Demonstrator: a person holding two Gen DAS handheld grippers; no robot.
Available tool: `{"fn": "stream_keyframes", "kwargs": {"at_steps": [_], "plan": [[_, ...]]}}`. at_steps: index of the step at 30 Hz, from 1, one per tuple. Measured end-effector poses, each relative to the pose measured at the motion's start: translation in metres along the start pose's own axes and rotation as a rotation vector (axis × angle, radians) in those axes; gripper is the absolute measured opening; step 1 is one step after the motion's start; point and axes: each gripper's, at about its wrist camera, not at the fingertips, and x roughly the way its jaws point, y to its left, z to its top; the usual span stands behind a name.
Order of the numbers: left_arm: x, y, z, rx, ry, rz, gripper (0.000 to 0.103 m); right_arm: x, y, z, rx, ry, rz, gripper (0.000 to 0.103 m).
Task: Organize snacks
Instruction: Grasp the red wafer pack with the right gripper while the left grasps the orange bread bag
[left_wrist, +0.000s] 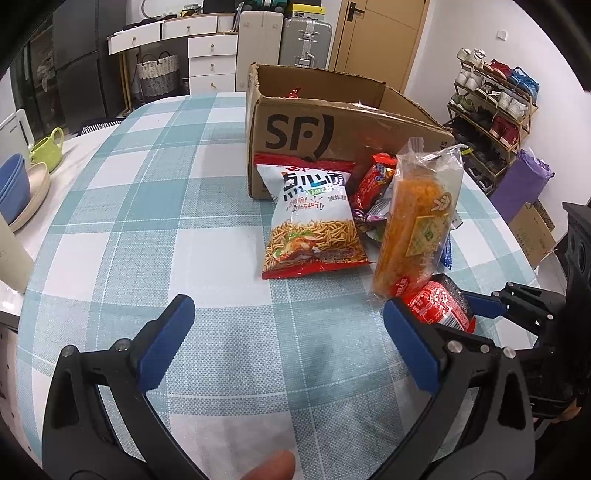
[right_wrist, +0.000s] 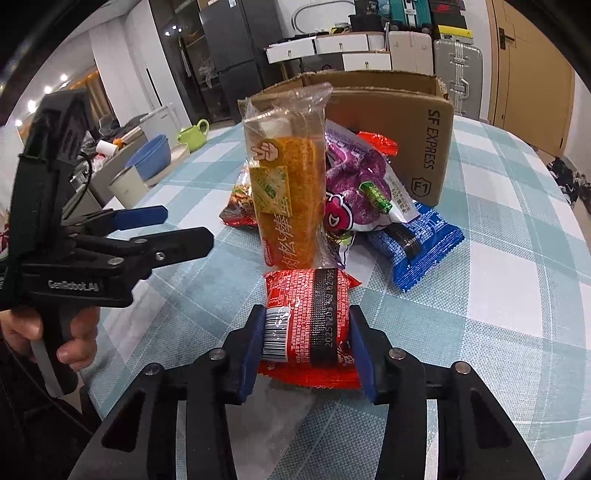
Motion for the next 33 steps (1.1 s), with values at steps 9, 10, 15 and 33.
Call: {"fn": "stream_keyframes", "kwargs": {"at_steps": [9,10,15,33], "plan": [[0.004,-0.011,0.004,0.021,0.006,-0.018,0.102,-0.032,-0.018,-0.002,0.052,-0.112,0.004,0.044],[0.004,-0.013,0.004,0.026,0.007,-0.022,0.102,-0.035,-0.021,-0.002,0.061,-0.121,-0.003,0.044],[0.007,-0.028,0.007,0.072,0.006,-0.045,0.102,-0.049,-0.038,-0.004,0.094,-0.162,-0.026,0.044],[0.023,-0.068,0.036,0.127,-0.019,-0.145,0.091,-0.061,-0.060,-0.011,0.152,-0.203,-0.072,0.044]]}}
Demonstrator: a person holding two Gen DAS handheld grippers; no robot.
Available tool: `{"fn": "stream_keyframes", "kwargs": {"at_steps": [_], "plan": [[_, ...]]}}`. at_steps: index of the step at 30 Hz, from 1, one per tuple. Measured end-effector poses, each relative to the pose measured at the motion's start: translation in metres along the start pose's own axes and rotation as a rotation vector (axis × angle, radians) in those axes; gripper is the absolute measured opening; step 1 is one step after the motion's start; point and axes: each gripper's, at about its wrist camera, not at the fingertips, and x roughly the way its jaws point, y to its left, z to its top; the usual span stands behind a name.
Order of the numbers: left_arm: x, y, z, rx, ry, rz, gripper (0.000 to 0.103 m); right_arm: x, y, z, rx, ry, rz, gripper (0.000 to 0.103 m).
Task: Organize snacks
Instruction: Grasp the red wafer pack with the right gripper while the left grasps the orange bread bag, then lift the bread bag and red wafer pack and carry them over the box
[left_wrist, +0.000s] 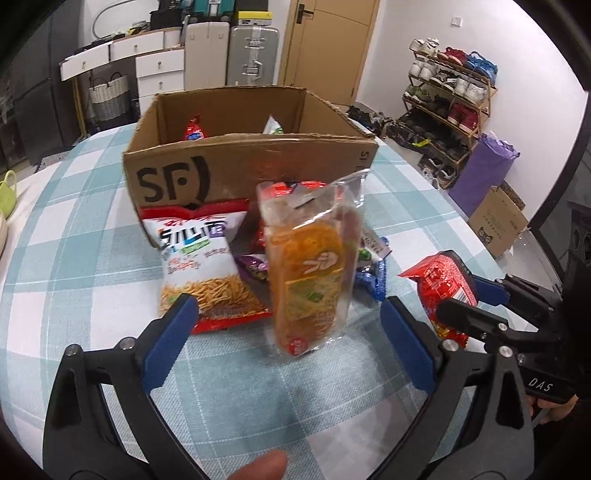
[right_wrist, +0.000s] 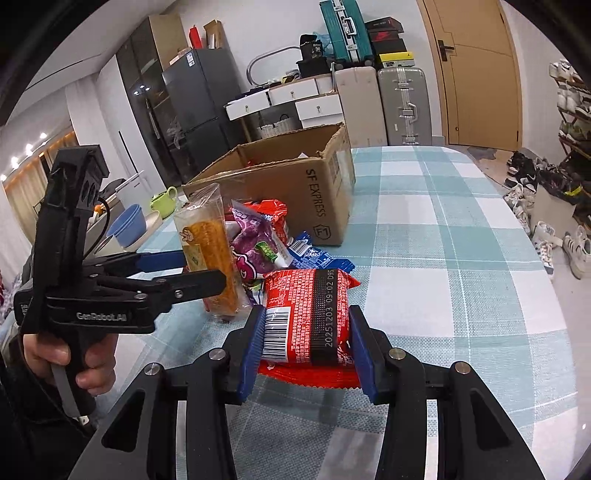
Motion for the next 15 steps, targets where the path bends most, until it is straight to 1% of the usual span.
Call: {"fn": "stream_keyframes", "kwargs": {"at_steps": [1,2,3,7,10,12,15], "plan": [[0.002,-0.001,0.000,0.005,0.004,-0.008,0.087,-0.001,-0.001,0.000,0.003,-0.002,-0.003,0.044],[0.005,-0.003,0.002,0.010,0.013,-0.013,0.081,-0.001,-0.001,0.000,0.004,-0.003,-0.004,0.044],[0.009,-0.005,0.002,0.016,0.023,-0.016,0.076,-0.002,-0.001,0.000,0.004,-0.003,-0.006,0.044],[0.015,-0.009,0.003,0.026,0.025,-0.020,0.067,-0.004,-0.002,0.000,0.008,-0.008,-0.014,0.044],[0.017,-0.009,0.003,0.024,0.028,-0.042,0.052,-0.003,-0.002,0.001,0.008,-0.005,-0.018,0.044],[0.017,-0.009,0.002,0.029,0.026,-0.051,0.035,-0.003,-0.001,0.001,0.007,-0.006,-0.019,0.044],[0.016,-0.006,0.000,0.020,0.024,-0.077,0.034,-0.004,0.002,0.001,0.001,-0.008,-0.019,0.044]]}}
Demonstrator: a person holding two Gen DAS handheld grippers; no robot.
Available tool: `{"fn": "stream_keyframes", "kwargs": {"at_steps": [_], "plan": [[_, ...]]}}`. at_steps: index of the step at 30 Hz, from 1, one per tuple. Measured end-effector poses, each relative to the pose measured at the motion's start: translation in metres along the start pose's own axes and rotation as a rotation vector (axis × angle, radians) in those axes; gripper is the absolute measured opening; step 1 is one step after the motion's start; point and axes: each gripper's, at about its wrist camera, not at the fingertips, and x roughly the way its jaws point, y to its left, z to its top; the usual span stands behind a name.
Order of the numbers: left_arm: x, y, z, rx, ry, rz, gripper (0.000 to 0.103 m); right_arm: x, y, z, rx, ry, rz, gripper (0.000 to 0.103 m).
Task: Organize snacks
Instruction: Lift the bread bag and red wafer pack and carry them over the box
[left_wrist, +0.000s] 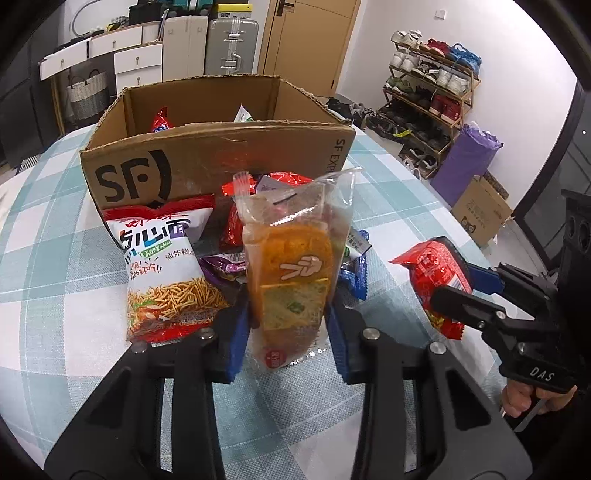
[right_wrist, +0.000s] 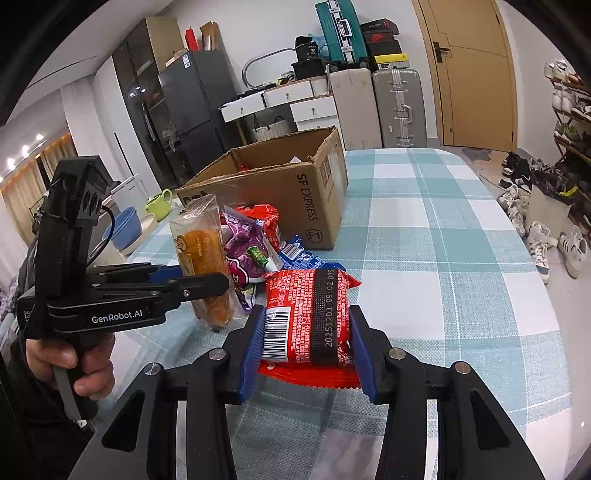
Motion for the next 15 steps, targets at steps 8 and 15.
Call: {"fn": "stream_keyframes", "kwargs": {"at_steps": [8,15], "plan": [[-0.011,0.008,-0.006,-0.028,-0.020,-0.015,0.033,0.002,0.007,0.004,-0.026,-0.003,0.004,0.044],[-0.030,0.013,-0.007,-0.034,-0.050,-0.020,0.033,0.003,0.015,0.010,-0.051,-0.012,0.000,0.044]]}}
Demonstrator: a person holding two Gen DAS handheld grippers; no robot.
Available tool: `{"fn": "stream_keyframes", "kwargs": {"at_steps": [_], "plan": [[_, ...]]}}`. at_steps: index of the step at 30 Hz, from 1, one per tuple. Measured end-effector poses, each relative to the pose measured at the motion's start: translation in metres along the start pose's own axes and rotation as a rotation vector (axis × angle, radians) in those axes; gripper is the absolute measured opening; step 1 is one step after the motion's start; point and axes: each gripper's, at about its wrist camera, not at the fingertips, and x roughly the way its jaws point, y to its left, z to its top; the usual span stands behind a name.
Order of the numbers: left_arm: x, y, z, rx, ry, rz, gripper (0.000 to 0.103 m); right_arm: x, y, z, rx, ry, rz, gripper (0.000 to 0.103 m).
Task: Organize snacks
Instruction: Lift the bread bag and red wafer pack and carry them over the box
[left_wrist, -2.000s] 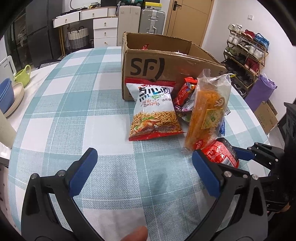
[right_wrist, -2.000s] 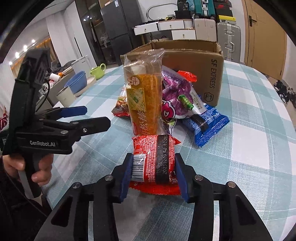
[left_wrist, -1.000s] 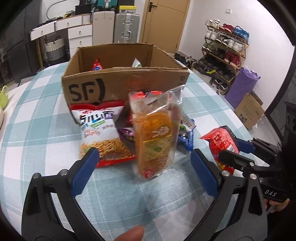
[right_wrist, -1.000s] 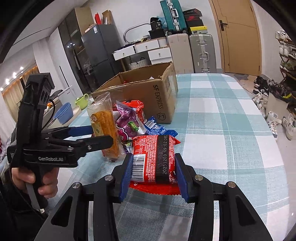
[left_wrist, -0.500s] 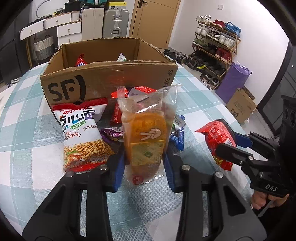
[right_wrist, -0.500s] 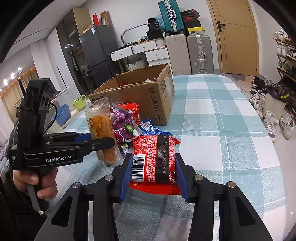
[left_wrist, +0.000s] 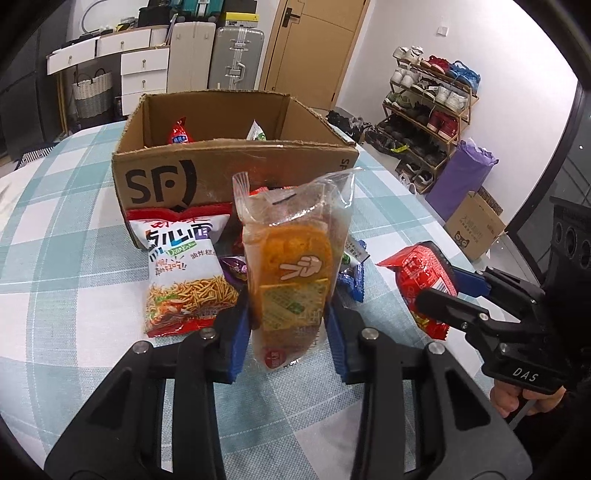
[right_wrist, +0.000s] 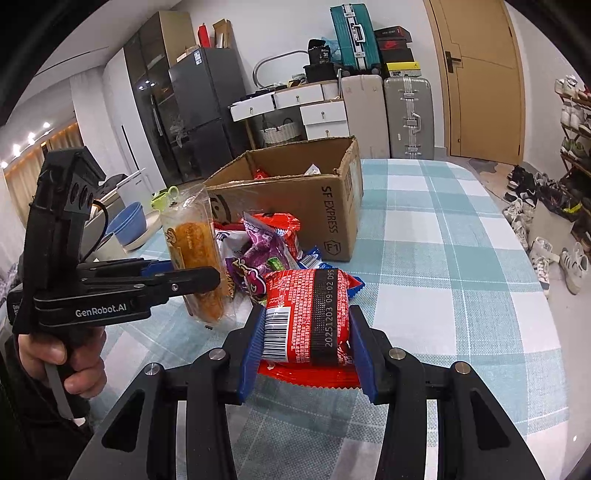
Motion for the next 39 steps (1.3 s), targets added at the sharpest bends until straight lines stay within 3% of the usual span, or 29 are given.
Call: {"fn": "stream_keyframes", "kwargs": {"at_steps": [20,39], "plan": [[-0.078,0.026,0.020,-0.023,-0.127,0.042,0.033,-0.005,0.011,0.044,-0.065,-0.078,-0.010,0.044],[-0.128,0.040,0.078,0.011,-0.220,0.090,0.033,-0.014,0.007,0.095,-0.064,-0.174,0.015,0.044]]}}
